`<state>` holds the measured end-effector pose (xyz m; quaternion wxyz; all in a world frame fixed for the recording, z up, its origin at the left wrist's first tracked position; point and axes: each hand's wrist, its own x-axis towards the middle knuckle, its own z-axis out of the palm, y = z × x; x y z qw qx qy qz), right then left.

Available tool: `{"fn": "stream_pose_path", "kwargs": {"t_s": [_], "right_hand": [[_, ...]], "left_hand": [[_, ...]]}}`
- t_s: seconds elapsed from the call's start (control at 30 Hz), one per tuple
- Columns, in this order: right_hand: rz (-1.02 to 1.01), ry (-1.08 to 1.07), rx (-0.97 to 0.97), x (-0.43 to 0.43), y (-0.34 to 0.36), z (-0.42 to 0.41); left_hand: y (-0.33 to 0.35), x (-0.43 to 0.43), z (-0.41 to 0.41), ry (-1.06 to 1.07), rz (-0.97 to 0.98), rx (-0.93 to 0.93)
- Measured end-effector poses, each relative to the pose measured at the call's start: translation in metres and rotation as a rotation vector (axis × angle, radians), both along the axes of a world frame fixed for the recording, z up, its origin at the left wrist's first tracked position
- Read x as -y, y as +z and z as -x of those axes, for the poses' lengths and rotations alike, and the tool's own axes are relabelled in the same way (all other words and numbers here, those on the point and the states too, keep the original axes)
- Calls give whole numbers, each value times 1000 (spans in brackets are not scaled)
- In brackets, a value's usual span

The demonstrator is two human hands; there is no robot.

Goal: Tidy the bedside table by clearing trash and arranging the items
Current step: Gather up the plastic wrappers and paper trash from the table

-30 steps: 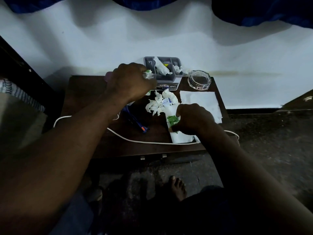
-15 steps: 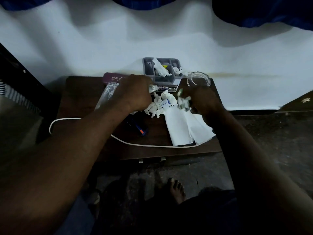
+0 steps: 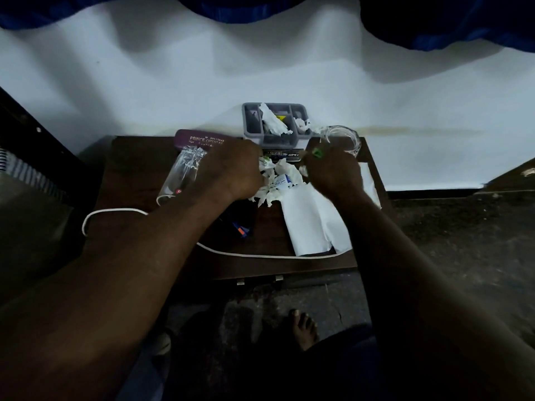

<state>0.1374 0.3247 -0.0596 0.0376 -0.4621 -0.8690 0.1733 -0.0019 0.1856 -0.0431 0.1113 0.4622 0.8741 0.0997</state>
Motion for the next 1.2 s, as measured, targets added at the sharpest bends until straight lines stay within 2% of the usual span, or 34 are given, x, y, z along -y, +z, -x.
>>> {"fn": "stream_pose_path", "kwargs": {"t_s": [0.07, 0.2, 0.37, 0.47, 0.57, 0.7, 0.83, 0.93, 1.0, 1.13, 1.2], "right_hand": [[15, -9, -36, 3, -8, 4], [-20, -1, 64, 8, -19, 7], [-59, -54, 25, 11, -17, 8], [-38, -163, -218, 7, 7, 13], [-22, -227, -370, -1, 34, 15], [310, -350, -742, 2, 50, 1], [625, -366, -885, 0, 51, -7], [715, -316, -845, 2, 43, -9], [687, -267, -777, 6, 33, -9], [413, -108, -497, 8, 14, -5], [346, -115, -366, 8, 10, -4]], "left_hand": [[-2, 0, -1, 4, -2, -14], [-1, 3, 2, -3, -15, -33], [-3, 5, 3, 5, -32, -7], [-7, 3, 2, -4, -59, 8], [-11, 2, 0, -24, -54, 14], [-13, -3, -4, -46, -8, 7], [-12, -8, -10, -56, -21, 17], [-14, -13, -13, -34, -36, 5], [-16, -15, -13, -24, -29, -9], [-25, -18, -12, -24, -9, -32], [-29, -20, -12, -24, 15, -34]]}}
